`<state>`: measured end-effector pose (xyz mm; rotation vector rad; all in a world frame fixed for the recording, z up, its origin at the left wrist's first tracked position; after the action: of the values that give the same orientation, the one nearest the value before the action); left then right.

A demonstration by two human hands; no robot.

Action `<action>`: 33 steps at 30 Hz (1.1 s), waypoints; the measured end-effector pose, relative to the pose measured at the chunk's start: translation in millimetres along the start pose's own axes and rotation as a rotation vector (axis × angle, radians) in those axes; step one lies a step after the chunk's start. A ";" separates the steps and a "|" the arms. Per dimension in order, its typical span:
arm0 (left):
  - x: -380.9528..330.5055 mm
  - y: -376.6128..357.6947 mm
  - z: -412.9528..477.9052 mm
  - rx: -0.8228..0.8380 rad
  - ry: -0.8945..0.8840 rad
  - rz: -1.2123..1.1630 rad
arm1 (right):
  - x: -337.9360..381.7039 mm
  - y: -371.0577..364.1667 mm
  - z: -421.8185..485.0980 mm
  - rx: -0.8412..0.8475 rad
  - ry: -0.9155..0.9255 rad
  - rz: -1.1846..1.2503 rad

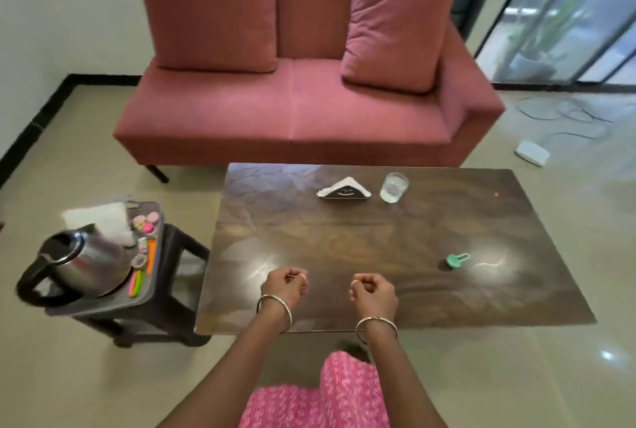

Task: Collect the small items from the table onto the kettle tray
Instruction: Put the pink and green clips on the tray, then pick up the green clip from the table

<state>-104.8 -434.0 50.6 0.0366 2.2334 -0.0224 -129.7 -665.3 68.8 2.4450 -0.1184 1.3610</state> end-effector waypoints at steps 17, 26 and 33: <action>-8.6 -336.4 112.9 0.226 0.102 0.193 | -75.0 302.0 168.1 -0.251 -0.204 0.094; 36.4 -401.2 195.8 0.216 0.172 0.404 | -113.9 329.1 279.1 -0.114 -0.273 -0.323; 84.5 -409.5 248.9 0.166 0.302 0.414 | -134.3 289.0 355.4 0.240 -0.218 -0.880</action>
<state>25.3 -848.9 -167.8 0.6278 2.4762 0.0252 18.2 -1066.8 -142.9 2.3275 0.9943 0.7349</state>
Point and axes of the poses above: each hand's wrist, its own z-axis towards the middle knuckle, its own y-axis out of the back of the hand, x = y × z, the point moved 10 cm from there along z, towards the middle knuckle, and after that the axes turned 12 degrees about x, right-handed, at the moved point
